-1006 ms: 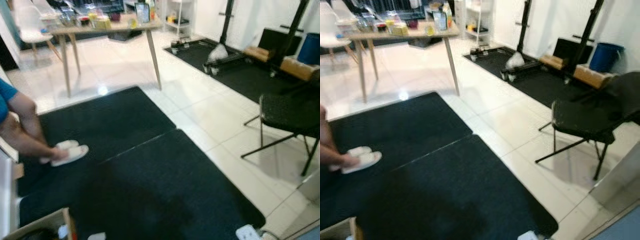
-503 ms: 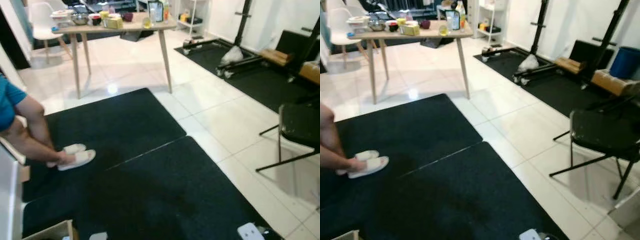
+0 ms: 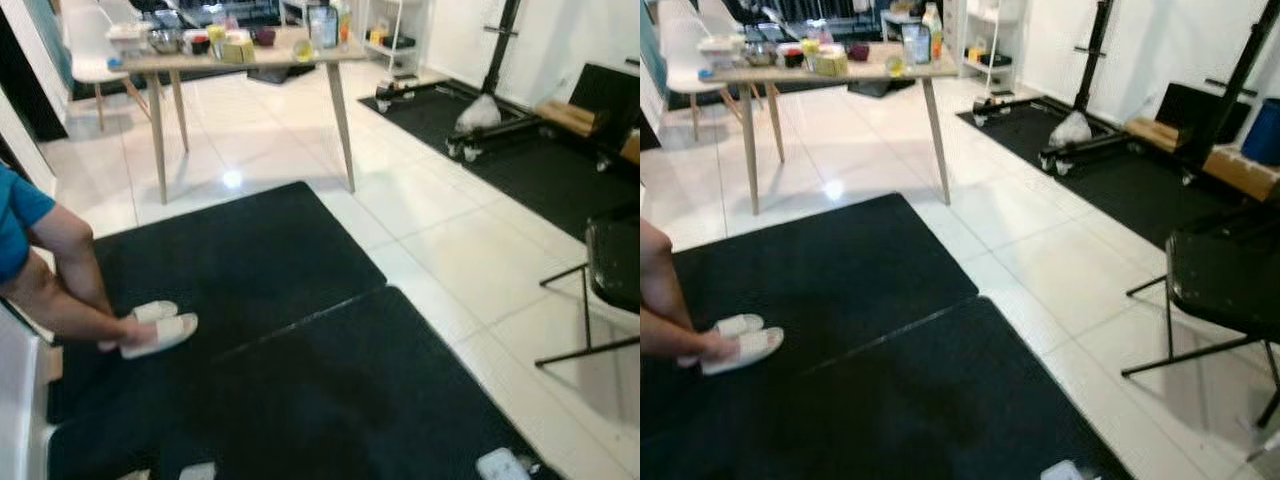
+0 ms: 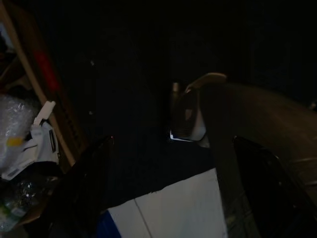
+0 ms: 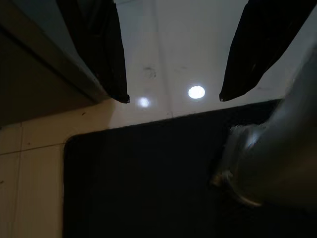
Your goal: Restocking fridge
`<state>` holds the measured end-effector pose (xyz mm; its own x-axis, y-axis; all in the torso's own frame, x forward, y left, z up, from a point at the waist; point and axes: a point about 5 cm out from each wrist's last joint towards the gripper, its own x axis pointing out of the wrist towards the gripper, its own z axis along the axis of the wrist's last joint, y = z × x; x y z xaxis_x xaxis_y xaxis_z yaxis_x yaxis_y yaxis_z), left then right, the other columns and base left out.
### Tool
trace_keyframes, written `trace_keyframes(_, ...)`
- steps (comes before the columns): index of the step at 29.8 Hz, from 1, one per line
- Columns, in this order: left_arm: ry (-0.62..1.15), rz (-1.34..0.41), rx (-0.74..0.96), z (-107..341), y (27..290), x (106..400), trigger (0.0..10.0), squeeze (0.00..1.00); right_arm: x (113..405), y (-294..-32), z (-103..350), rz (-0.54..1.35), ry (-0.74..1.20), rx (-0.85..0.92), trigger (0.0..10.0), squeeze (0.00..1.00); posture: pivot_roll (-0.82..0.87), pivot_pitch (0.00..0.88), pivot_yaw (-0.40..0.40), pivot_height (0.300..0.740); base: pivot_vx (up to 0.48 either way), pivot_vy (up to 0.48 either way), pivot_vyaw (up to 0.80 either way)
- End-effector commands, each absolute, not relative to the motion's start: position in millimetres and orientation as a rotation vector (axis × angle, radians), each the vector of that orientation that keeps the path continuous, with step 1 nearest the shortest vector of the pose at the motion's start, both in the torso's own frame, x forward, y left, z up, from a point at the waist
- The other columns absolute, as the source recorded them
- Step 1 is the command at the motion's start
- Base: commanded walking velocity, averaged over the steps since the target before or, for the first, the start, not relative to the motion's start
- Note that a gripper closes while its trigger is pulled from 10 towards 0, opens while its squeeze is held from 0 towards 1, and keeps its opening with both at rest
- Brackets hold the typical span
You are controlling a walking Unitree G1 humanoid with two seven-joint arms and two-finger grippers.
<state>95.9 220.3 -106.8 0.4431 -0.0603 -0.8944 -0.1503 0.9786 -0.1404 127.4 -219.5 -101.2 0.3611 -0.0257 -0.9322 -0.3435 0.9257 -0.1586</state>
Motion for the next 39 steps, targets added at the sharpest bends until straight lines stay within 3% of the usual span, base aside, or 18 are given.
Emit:
trace_keyframes(1,1.111,0.04,-0.201,-106.3,218.9,99.2,10.0,0.0,124.7,-225.5,-100.9,0.192,1.2,-0.361,10.0,0.0,-0.06,0.0,-0.008,0.74,0.289,0.0,0.0)
trace_keyframes(39,1.11,0.027,-0.205,-106.8,214.9,100.0,10.0,0.0,121.3,-216.1,-103.1,0.28,1.206,-0.335,10.0,0.0,-0.05,0.0,-0.011,0.74,0.287,0.0,0.0)
